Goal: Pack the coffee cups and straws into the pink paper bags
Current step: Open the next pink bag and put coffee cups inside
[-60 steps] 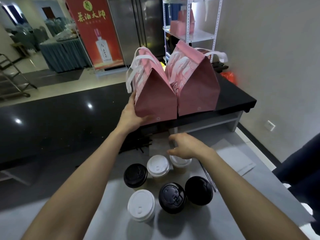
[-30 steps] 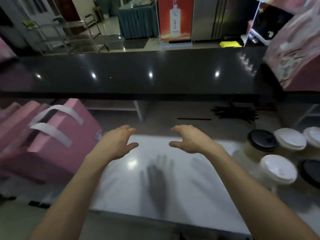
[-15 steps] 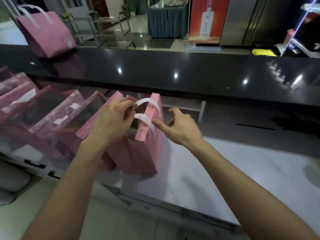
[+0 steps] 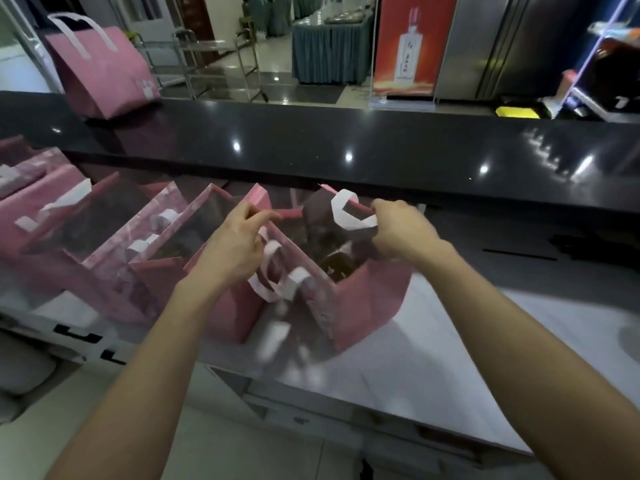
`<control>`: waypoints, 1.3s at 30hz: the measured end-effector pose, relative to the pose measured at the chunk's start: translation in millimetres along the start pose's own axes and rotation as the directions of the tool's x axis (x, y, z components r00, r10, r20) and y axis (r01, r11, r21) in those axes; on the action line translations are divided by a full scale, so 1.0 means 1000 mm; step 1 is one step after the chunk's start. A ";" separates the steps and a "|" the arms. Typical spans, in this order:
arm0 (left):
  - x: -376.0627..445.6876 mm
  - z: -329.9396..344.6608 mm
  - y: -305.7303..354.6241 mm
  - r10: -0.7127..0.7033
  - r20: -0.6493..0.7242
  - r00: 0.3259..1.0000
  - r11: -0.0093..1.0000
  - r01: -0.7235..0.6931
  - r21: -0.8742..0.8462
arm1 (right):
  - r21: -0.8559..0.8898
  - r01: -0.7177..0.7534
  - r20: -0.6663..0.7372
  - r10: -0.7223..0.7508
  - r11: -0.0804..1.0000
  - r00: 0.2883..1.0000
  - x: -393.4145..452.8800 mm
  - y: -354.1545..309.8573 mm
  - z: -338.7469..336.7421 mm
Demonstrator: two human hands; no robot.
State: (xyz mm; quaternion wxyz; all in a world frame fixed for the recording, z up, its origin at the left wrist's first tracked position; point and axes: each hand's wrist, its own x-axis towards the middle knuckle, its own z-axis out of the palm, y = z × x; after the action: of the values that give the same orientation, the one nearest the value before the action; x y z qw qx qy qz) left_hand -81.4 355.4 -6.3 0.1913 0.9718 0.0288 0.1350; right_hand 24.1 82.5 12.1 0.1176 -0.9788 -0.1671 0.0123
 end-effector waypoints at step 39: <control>0.068 0.208 0.312 0.375 0.092 0.923 0.882 -0.324 -0.341 | 0.242 -0.490 -0.261 0.543 0.837 0.798 -0.134 0.369 -0.065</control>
State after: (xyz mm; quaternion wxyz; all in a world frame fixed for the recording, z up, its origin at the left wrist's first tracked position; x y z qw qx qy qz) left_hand 42.0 -1.7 -56.1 0.3202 0.9244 -0.1845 0.0939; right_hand 21.7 -314.8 -13.1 0.2141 -0.9629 0.1297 -0.1009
